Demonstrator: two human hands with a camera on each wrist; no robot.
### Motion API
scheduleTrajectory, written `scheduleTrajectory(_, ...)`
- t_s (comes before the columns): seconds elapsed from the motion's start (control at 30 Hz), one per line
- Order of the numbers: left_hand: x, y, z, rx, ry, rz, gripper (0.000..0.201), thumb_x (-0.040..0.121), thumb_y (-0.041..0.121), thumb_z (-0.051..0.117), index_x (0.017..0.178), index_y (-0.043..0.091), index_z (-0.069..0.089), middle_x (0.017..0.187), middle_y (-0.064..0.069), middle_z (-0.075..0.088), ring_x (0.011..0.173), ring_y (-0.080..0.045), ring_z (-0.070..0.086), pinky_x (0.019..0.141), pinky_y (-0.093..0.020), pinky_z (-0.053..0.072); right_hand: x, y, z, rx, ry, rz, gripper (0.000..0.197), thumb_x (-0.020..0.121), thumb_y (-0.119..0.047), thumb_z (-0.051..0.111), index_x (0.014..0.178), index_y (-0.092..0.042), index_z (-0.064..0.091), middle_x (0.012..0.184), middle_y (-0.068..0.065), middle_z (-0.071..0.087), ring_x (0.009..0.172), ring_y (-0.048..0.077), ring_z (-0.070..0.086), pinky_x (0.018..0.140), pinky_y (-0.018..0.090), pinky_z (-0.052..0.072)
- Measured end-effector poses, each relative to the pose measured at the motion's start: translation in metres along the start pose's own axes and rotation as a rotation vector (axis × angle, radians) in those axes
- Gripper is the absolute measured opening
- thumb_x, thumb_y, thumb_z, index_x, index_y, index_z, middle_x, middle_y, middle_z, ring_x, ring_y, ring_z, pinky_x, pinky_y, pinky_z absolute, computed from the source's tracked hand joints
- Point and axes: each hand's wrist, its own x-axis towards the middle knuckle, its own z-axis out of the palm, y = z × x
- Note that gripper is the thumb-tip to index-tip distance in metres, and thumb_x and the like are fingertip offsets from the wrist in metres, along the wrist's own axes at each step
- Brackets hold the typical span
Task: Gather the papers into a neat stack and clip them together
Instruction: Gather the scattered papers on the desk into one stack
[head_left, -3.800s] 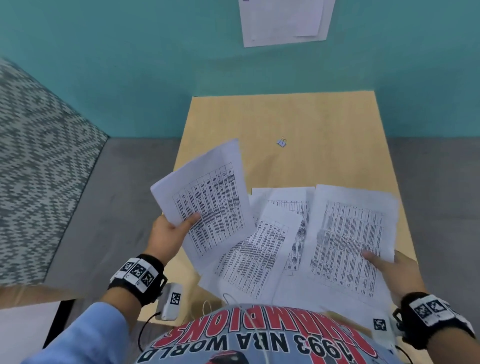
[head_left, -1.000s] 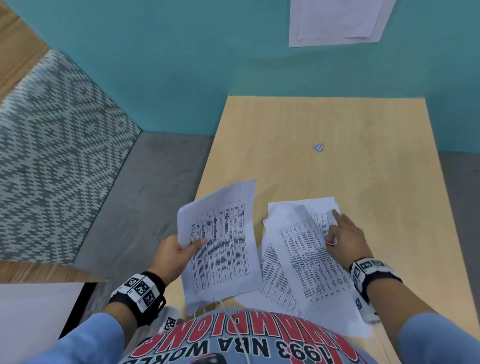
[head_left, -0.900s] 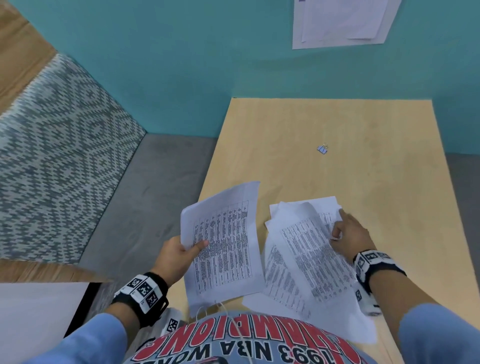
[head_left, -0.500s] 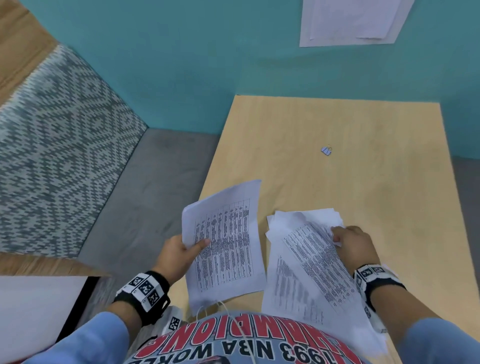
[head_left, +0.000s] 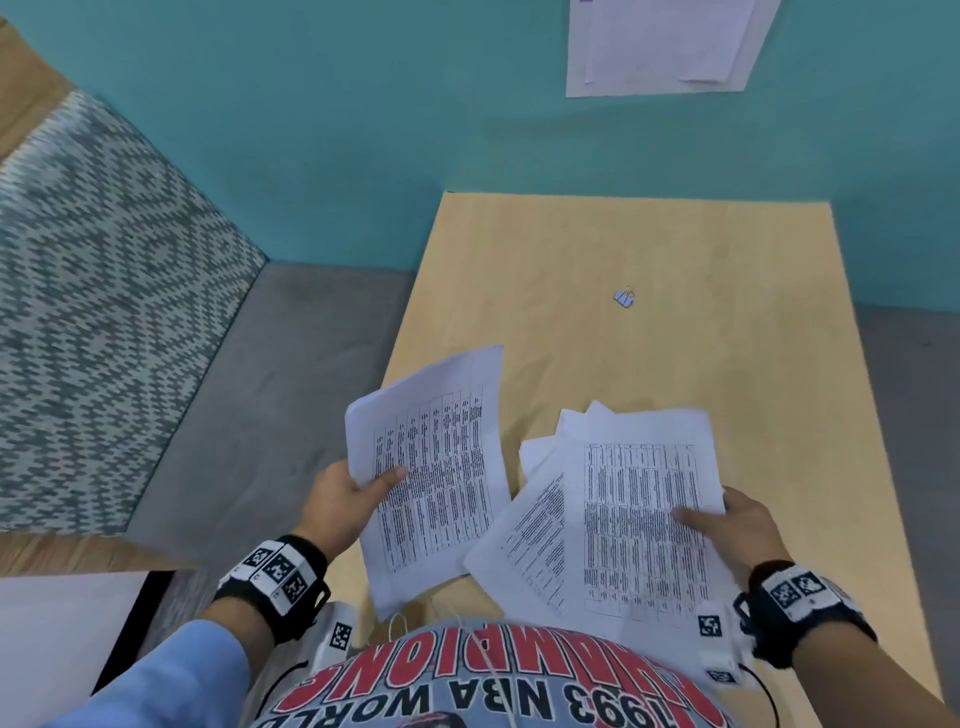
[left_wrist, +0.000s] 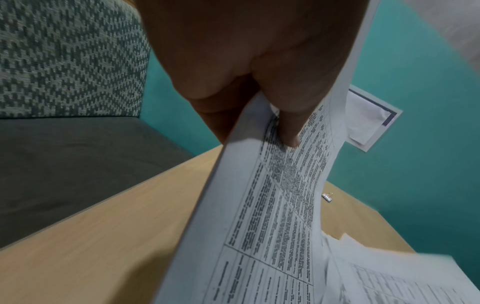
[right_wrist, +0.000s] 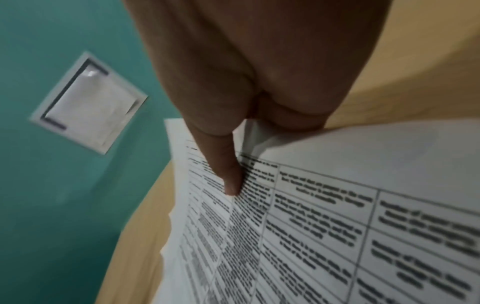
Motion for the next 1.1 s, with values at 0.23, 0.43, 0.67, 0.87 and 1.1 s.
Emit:
scheduleTrajectory(0.23,-0.002,0.025,0.009,-0.062,-0.029,0.042,0.012,0.094,0.033,0.08,0.102,0.024,0.082,0.099,0.007,0.085,0.097,-0.022,0.08,0.091,-0.05,0.063,-0.03,-0.003,-0.054,0.062,0.093,-0.08,0.049,0.089,-0.011,0.082,0.134,-0.002,0.064,0.119,0.014,0.074,0.107,0.031,0.069,0.101,0.047,0.052)
scheduleTrajectory(0.43,0.01,0.05,0.02,0.092,-0.028,0.19,0.034,0.095,0.037,0.078,0.09,0.004,0.075,0.087,-0.016,0.08,0.088,-0.037,0.077,0.071,-0.038,0.055,-0.078,-0.056,-0.098,0.052,-0.015,-0.219,0.01,0.093,-0.014,0.077,0.095,-0.006,0.072,0.051,-0.01,0.056,0.038,0.0,0.043,0.046,0.015,0.038)
scheduleTrajectory(0.67,-0.004,0.117,0.051,0.013,-0.255,0.237,0.074,0.073,0.081,0.074,0.087,0.009,0.069,0.082,-0.004,0.074,0.073,-0.017,0.061,0.071,-0.035,0.05,-0.105,-0.114,-0.115,0.274,-0.206,-0.388,0.009,0.084,-0.003,0.077,0.092,-0.003,0.072,0.08,0.005,0.083,0.082,0.015,0.082,0.075,0.016,0.062)
scheduleTrajectory(0.87,-0.039,0.162,0.086,-0.133,-0.522,0.251,0.043,0.077,0.065,0.077,0.106,0.035,0.07,0.084,0.035,0.077,0.08,0.014,0.073,0.073,-0.009,0.054,-0.097,-0.117,-0.088,0.455,-0.392,-0.286,0.043,0.098,-0.011,0.069,0.14,-0.014,0.062,0.134,0.004,0.074,0.124,0.024,0.07,0.101,0.04,0.057)
scheduleTrajectory(1.1,-0.058,0.167,0.108,-0.2,-0.458,0.267,0.034,0.088,0.029,0.085,0.121,0.021,0.079,0.119,0.007,0.082,0.11,-0.011,0.079,0.103,-0.038,0.061,-0.107,-0.108,-0.064,0.408,-0.464,-0.276,0.044,0.094,-0.004,0.07,0.138,-0.008,0.065,0.137,0.01,0.072,0.126,0.025,0.069,0.114,0.051,0.046)
